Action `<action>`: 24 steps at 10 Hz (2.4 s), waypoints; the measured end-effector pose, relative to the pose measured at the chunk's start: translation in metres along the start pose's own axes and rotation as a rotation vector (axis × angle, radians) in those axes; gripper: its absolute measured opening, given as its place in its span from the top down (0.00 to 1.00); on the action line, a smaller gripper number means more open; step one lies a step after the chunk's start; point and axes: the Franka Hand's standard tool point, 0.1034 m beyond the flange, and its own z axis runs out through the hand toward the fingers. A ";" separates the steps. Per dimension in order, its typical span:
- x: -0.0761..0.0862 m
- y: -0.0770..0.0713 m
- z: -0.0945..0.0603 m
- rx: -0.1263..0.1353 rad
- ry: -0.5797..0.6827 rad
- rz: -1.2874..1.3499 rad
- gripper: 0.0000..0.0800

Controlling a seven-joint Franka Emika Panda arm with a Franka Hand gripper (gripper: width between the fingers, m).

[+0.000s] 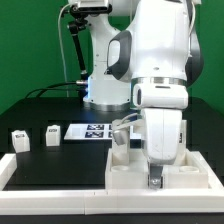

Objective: Assemble square table

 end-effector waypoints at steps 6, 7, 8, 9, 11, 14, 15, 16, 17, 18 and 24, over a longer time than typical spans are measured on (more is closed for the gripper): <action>-0.002 0.000 0.001 0.001 -0.001 0.009 0.26; -0.002 0.000 0.001 0.001 -0.001 0.009 0.20; -0.002 0.000 0.001 0.001 -0.001 0.009 0.19; -0.002 0.000 0.001 0.002 -0.001 0.009 0.19; -0.002 0.000 0.001 0.002 -0.002 0.009 0.19; -0.007 0.007 -0.018 0.011 -0.012 0.017 0.19; -0.016 0.013 -0.042 0.013 -0.021 0.027 0.19; -0.031 0.017 -0.061 0.017 -0.030 0.040 0.19; -0.049 0.022 -0.078 0.025 -0.044 0.068 0.19; -0.071 0.026 -0.094 0.015 -0.052 0.050 0.19; -0.151 0.002 -0.104 0.023 -0.083 0.387 0.19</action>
Offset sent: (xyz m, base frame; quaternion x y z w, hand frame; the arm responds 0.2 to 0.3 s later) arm 0.0000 0.0000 0.0000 0.0000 0.0000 0.0000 1.0000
